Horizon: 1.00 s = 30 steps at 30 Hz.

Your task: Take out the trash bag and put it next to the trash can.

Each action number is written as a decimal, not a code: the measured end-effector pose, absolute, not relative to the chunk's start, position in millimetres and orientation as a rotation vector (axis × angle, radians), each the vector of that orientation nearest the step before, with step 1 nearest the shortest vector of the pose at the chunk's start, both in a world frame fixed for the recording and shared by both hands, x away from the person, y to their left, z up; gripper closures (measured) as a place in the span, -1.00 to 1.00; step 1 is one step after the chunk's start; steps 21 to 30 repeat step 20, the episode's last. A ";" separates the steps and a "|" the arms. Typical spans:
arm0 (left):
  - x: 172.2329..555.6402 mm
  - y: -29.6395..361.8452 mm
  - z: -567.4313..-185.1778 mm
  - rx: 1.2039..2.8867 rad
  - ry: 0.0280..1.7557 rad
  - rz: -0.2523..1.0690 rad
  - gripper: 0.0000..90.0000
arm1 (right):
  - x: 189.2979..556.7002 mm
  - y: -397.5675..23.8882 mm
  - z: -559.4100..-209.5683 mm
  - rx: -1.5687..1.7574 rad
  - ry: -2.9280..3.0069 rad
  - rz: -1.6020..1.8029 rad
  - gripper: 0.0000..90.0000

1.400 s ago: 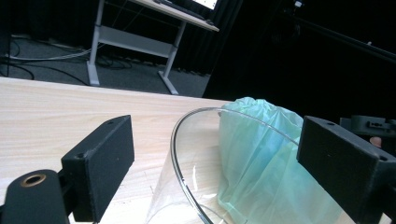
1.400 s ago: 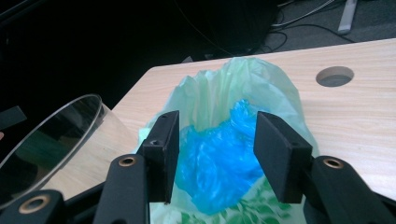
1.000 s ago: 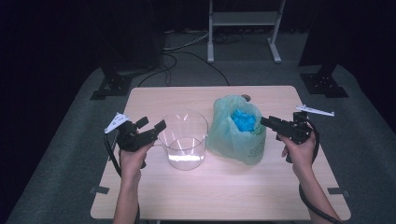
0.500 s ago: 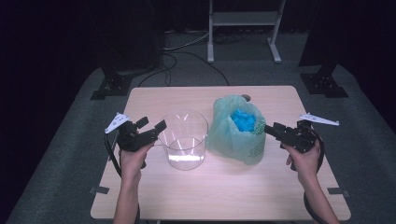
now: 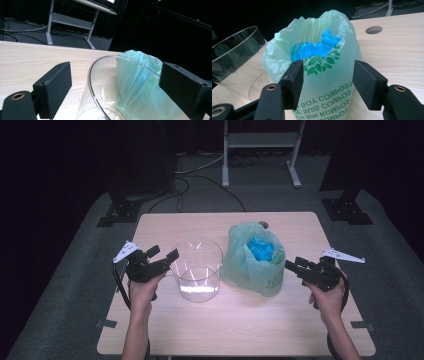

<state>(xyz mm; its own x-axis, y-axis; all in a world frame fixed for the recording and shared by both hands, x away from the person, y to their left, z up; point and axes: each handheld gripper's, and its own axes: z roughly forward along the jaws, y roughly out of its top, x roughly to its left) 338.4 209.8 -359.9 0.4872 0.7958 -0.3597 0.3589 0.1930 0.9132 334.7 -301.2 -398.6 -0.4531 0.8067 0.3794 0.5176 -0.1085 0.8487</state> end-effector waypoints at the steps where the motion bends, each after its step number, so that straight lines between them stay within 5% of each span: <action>1: 338.4 209.6 -360.0 1.406 1.094 0.412 -0.78 | 333.9 -301.9 -399.9 1.471 1.897 1.582 -0.08; 30: 339.4 205.7 -361.3 1.415 1.084 0.399 -0.78 | 286.2 -316.0 -446.4 1.517 1.820 1.570 -0.15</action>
